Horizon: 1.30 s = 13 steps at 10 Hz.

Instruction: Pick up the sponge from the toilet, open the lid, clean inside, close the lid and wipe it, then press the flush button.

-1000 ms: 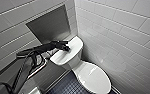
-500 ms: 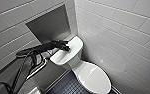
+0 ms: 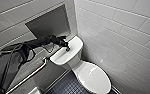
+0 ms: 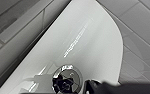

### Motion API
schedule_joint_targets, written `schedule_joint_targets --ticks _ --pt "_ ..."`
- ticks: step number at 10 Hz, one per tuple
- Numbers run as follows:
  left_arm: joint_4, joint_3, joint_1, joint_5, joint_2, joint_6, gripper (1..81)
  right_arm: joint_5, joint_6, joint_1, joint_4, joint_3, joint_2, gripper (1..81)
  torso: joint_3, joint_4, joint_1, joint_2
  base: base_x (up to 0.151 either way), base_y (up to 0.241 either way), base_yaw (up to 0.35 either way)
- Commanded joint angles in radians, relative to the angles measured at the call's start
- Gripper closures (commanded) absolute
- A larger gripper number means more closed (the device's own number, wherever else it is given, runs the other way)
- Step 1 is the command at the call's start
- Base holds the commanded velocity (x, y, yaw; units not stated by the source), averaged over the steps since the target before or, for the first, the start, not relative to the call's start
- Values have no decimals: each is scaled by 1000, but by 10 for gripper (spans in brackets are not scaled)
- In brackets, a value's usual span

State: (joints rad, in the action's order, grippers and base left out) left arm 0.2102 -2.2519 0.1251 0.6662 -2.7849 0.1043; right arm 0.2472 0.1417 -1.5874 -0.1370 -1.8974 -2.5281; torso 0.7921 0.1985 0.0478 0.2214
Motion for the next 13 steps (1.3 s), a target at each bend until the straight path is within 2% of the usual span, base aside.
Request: schedule_joint_targets --ticks 1,3,6,7,8,10,12,13 --pt "26 223 259 38 194 -35 811 -89 1 -35 2 31 10 811 0 0 0 0 0 0 0" --pt "72 493 164 82 320 -37 811 -89 1 -29 2 29 9 811 0 0 0 0 0 0 0" --pt "58 861 -12 70 582 -38 811 -89 1 -20 -1 22 9 811 0 0 0 0 0 0 0" --pt "45 947 -90 66 665 -41 811 -89 1 -12 -6 8 3 811 0 0 0 0 0 0 0" --pt "22 1041 -191 35 748 -43 811 -89 1 -6 -9 -6 -3 811 0 0 0 0 0 0 0" --pt "-89 1190 -492 -126 888 -45 811 -89 1 -7 -7 -38 -25 811 0 0 0 0 0 0 0" --pt "-236 1201 -816 -282 894 -46 811 -89 1 -13 -1 -92 -56 811 -84 0 0 0 0 0 0" --pt "-300 1175 -942 -337 852 -46 811 -89 1 -16 -2 -130 -78 811 -105 0 0 0 0 0 0"
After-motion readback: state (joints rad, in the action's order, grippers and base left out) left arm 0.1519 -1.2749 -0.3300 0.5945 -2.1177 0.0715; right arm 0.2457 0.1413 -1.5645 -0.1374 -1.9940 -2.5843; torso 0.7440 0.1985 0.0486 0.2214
